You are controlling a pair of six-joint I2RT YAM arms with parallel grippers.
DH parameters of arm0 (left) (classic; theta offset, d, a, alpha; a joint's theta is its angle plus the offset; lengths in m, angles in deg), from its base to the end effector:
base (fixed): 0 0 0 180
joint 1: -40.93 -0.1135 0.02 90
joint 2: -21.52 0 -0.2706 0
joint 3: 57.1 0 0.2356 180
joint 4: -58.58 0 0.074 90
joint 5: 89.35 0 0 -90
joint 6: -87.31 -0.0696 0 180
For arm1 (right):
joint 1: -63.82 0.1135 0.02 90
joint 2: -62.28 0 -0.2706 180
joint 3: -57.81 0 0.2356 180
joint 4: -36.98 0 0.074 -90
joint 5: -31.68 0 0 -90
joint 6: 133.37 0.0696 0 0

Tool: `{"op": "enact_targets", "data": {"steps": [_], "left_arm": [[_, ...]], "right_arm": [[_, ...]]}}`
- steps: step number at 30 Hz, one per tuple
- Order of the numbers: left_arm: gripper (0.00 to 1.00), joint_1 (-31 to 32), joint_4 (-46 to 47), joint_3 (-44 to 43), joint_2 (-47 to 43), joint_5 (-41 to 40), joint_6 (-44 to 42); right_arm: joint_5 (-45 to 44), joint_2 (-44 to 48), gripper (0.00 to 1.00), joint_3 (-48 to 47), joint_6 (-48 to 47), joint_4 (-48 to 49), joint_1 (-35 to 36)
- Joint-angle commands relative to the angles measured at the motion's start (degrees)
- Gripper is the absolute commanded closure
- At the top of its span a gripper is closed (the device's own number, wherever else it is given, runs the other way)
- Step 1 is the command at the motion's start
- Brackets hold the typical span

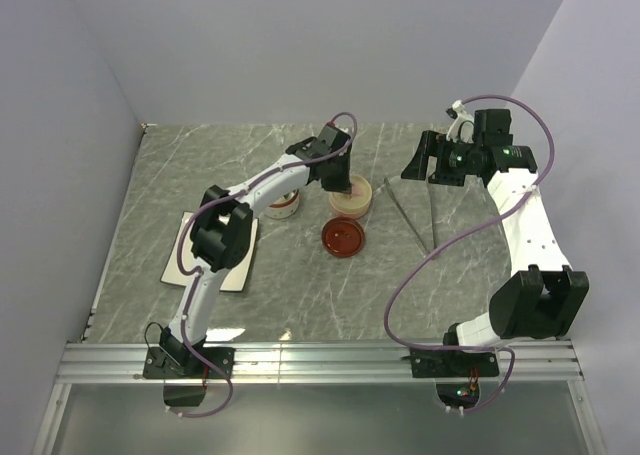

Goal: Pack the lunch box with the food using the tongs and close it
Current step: Put the lid back on the lunch box

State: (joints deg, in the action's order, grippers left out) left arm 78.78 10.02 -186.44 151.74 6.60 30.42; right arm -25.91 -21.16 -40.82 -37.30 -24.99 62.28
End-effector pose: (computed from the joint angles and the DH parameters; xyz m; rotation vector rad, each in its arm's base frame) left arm 0.4089 -0.3269 0.2077 0.1541 2.5415 -0.6537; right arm 0.3083 0.0290 0.3473 -0.1126 2.3328 0.7101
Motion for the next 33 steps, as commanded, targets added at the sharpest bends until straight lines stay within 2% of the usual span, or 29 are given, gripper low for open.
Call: {"op": "enact_targets", "data": {"steps": [1,9,12,19,26,33], "left_arm": [[1.00,2.06,-3.12,4.10,-2.05,1.69,-2.43],[1.00,2.06,-5.84,-0.55,-1.81,-0.07,-2.17],[1.00,2.06,-8.73,-1.95,0.91,0.99,-2.08],[1.00,0.92,-6.11,4.10,2.68,8.35,-1.55],[1.00,-0.75,-3.64,5.25,3.82,18.47,-8.04],[1.00,-0.76,-9.08,2.87,3.82,16.72,-15.17]], "right_arm": [[0.56,0.21,0.08,-1.55,-0.79,-0.06,-0.57],[0.82,0.38,0.07,-1.46,-0.53,0.03,-0.48],[1.08,0.29,0.07,-1.55,-0.62,-0.06,-0.48],[1.61,-0.06,0.07,-1.73,-1.14,-0.41,-0.57],[3.02,-0.58,0.07,-2.52,-2.28,-1.20,-0.48],[3.72,0.12,0.08,-2.43,-2.55,-1.38,-0.48]]}}
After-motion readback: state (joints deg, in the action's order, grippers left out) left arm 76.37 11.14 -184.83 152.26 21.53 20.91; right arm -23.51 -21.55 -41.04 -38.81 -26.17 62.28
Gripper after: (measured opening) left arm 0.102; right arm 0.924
